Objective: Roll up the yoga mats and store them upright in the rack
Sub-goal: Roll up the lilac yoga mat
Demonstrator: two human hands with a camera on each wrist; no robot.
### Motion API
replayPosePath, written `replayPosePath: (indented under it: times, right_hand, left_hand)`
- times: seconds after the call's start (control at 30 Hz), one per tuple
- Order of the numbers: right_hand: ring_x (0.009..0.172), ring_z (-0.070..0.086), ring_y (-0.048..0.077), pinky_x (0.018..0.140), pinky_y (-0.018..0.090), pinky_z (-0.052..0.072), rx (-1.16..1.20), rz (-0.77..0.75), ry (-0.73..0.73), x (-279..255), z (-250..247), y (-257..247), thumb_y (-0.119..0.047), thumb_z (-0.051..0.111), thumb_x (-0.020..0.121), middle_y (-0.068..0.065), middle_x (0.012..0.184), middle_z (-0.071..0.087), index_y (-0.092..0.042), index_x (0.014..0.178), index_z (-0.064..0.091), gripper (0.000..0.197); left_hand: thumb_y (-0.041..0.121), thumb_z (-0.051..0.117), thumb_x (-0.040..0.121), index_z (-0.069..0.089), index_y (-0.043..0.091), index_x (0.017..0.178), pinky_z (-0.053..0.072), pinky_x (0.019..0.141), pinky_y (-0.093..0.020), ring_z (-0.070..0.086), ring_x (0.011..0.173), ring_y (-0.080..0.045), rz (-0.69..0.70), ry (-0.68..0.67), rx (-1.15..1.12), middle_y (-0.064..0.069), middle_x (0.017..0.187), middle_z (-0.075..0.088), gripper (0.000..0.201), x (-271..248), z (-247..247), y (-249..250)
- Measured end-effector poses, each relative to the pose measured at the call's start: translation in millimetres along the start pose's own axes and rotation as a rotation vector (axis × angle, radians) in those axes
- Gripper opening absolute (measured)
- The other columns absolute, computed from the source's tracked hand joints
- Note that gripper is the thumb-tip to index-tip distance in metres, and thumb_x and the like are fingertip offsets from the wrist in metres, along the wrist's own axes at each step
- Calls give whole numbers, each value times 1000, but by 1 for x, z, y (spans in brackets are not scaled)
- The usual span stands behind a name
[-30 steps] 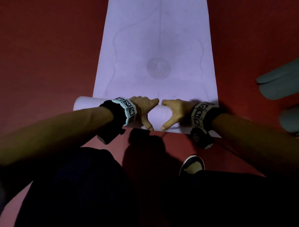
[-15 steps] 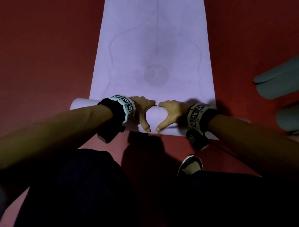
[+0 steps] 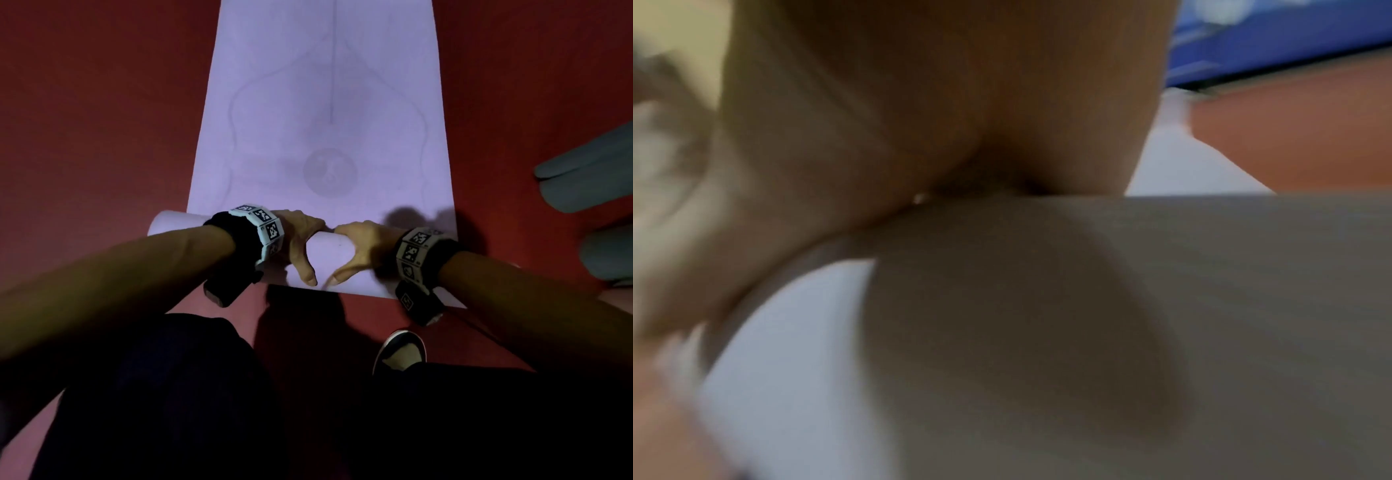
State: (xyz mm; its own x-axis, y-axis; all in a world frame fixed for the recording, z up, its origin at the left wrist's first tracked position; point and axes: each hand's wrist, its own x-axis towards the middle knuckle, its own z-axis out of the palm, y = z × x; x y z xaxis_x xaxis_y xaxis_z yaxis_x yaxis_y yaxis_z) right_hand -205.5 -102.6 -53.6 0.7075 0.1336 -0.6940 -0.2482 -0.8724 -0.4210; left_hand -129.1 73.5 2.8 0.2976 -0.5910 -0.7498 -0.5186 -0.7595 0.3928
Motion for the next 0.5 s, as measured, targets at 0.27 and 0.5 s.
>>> replayPosePath:
  times: [0.27, 0.5]
  right_hand:
    - [94, 62, 14, 88, 40, 53, 7, 5, 14, 0, 1, 9, -72, 86, 50, -11, 99, 64, -34, 107, 54, 76]
    - [106, 58, 16, 92, 36, 48, 0, 23, 3, 3, -4, 14, -75, 85, 49, -9, 114, 60, -37, 117, 46, 87]
  left_hand:
    - [30, 87, 74, 56, 26, 131, 50, 76, -13, 63, 105, -14, 9, -56, -71, 7, 122, 67, 65, 13, 4, -5]
    - [21, 81, 82, 56, 28, 121, 48, 70, -8, 59, 120, -24, 41, 4, -30, 8, 109, 58, 47, 23, -4, -3]
